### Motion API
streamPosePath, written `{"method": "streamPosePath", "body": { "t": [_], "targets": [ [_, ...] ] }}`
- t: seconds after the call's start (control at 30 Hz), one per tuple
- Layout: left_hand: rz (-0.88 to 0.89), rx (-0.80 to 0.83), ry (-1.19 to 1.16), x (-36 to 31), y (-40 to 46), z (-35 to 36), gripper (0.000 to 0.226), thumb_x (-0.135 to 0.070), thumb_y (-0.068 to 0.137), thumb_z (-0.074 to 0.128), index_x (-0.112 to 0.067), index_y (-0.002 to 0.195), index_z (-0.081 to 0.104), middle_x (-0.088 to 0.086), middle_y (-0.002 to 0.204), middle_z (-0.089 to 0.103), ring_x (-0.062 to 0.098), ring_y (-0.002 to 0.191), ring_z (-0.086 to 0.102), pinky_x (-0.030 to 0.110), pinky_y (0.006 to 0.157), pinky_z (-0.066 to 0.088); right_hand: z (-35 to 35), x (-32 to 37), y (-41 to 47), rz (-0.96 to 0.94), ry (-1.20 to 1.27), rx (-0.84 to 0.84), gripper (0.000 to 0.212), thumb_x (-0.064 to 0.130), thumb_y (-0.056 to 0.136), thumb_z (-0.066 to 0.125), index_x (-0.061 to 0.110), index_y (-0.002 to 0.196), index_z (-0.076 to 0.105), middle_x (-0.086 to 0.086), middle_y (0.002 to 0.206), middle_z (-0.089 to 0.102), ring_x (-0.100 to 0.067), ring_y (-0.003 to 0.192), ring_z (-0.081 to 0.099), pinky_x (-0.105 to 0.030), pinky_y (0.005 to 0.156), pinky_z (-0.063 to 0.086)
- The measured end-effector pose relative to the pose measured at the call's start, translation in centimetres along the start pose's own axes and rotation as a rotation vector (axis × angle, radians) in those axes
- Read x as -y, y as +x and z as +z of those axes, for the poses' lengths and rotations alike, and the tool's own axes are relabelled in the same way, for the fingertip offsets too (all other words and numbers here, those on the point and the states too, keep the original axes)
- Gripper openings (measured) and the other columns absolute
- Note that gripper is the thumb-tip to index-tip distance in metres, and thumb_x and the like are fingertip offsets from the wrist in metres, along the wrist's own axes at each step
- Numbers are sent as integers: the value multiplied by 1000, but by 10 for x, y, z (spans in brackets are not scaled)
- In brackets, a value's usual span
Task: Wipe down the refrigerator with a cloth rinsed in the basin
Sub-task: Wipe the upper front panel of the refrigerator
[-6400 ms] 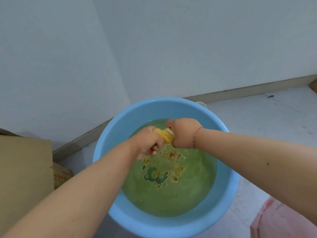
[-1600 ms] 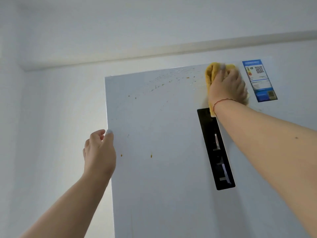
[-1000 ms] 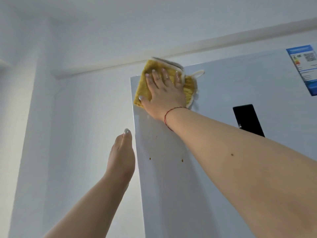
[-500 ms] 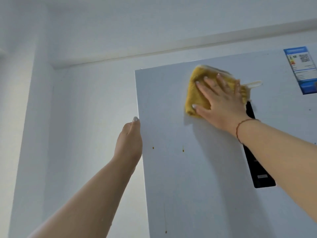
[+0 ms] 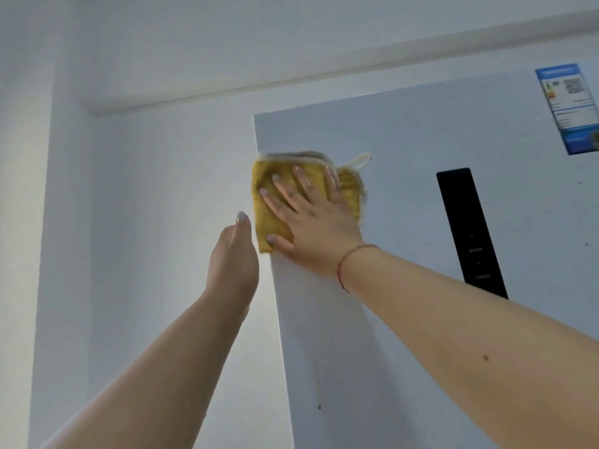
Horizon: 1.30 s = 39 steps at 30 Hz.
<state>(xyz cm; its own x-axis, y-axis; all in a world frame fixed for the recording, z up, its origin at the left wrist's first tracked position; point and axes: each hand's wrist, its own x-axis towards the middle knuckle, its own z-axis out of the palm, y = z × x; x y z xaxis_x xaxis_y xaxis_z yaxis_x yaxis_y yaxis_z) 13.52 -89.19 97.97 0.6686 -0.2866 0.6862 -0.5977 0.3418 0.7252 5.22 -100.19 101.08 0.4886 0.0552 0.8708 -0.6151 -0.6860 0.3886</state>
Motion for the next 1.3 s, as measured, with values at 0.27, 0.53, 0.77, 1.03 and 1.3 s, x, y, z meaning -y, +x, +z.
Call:
{"method": "streamPosePath", "body": {
  "t": [0.27, 0.53, 0.77, 1.03, 1.3],
  "targets": [
    [271, -33, 345, -14, -12, 19, 60, -53, 93, 19, -15, 126, 51, 3, 141, 40, 22, 134, 24, 41, 113, 20, 23, -38, -100, -203, -85, -4, 69, 59, 90, 33, 31, 151, 18, 3, 158, 18, -27, 147, 9, -58, 114, 12],
    [573, 82, 621, -35, -12, 49, 57, -49, 97, 24, -24, 149, 27, -5, 157, 17, 8, 143, 3, 31, 115, 5, 4, -119, -107, 75, -87, 26, 69, 64, 88, 22, 35, 150, 17, 4, 157, 21, -23, 146, 10, -55, 114, 9],
    [671, -3, 576, -47, -11, 77, 46, -36, 96, 40, -21, 140, 40, -3, 143, 42, 16, 134, 28, 29, 108, 21, -25, -159, -21, 591, 124, 22, 71, 62, 91, 23, 36, 150, -6, 9, 159, -13, -21, 145, -18, -55, 113, -12],
    [659, -60, 546, -49, -5, 106, 43, -31, 94, 43, -16, 135, 48, 4, 136, 49, 22, 130, 34, 38, 108, 27, -32, -182, 1, 130, -52, -24, 68, 64, 91, 25, 43, 149, -2, 14, 159, -5, -14, 146, -14, -49, 116, -9],
    [720, -146, 585, -47, -11, 139, 45, -34, 90, 37, -17, 129, 52, -1, 135, 49, 17, 130, 25, 38, 108, 20, -33, -292, -35, 387, -57, -50, 65, 63, 92, 21, 44, 148, -5, 13, 159, -7, -14, 146, -12, -48, 117, -6]
  ]
}}
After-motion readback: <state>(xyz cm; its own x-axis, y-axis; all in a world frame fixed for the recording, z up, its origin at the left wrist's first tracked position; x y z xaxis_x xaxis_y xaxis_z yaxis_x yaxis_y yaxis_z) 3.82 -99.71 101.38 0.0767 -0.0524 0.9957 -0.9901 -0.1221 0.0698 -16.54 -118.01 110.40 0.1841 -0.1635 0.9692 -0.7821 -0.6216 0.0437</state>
